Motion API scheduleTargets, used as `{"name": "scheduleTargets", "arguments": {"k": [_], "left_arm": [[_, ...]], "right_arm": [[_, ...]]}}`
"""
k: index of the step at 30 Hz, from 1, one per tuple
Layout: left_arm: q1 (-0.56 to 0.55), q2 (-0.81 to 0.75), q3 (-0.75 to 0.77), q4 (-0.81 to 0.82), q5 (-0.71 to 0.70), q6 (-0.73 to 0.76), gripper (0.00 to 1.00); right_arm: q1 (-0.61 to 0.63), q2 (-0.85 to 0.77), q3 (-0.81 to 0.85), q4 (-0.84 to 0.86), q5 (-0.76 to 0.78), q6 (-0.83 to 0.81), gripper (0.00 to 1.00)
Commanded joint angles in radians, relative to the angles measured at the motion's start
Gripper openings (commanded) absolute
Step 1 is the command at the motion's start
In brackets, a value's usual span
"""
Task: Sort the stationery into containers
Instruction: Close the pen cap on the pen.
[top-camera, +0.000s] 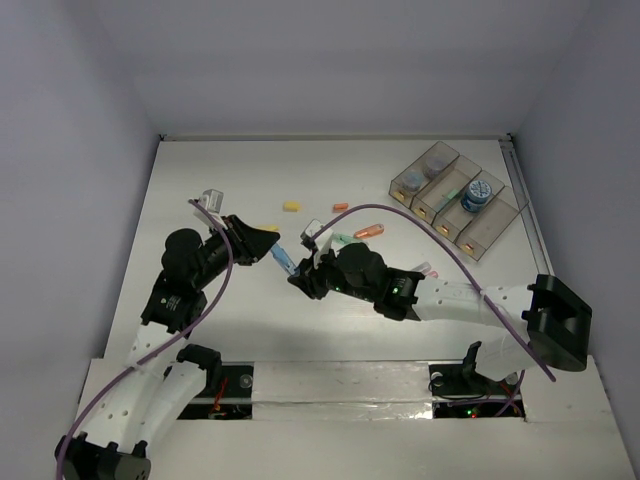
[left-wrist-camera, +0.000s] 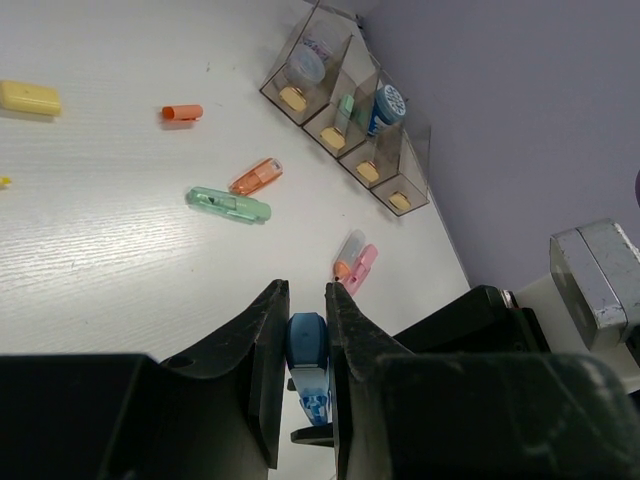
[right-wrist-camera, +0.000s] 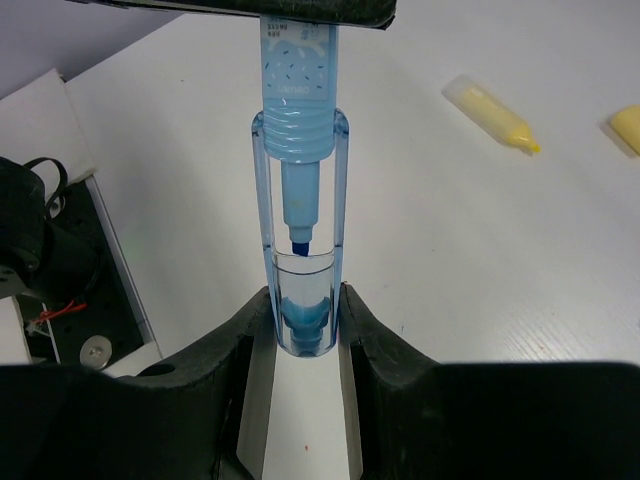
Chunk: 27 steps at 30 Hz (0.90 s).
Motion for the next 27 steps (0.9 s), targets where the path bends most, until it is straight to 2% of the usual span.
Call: {"name": "scheduleTargets", "arguments": {"k": [1, 9, 15, 27], "left_arm": [[0.000, -0.004, -0.017, 0.071, 0.037, -0.002, 0.00], [0.000, -0.010, -0.057, 0.105, 0.062, -0.031, 0.00], [0.000, -0.036, -0.077, 0.112, 0.051, -0.048, 0.00], [-0.043, -0.093, -0.143, 0.172, -0.018, -0.117, 0.00]], "right_arm": [[0.006, -0.023, 0.041, 0.050, -0.022, 0.015, 0.08], [0.006, -0.044, 0.058, 0.037, -0.018, 0.031, 0.06], [0.006, -0.060, 0.078, 0.007, 0.050, 0.072, 0.01], [0.006, -0.035, 0.151, -0.028, 0.031, 0.144, 0.00]]}}
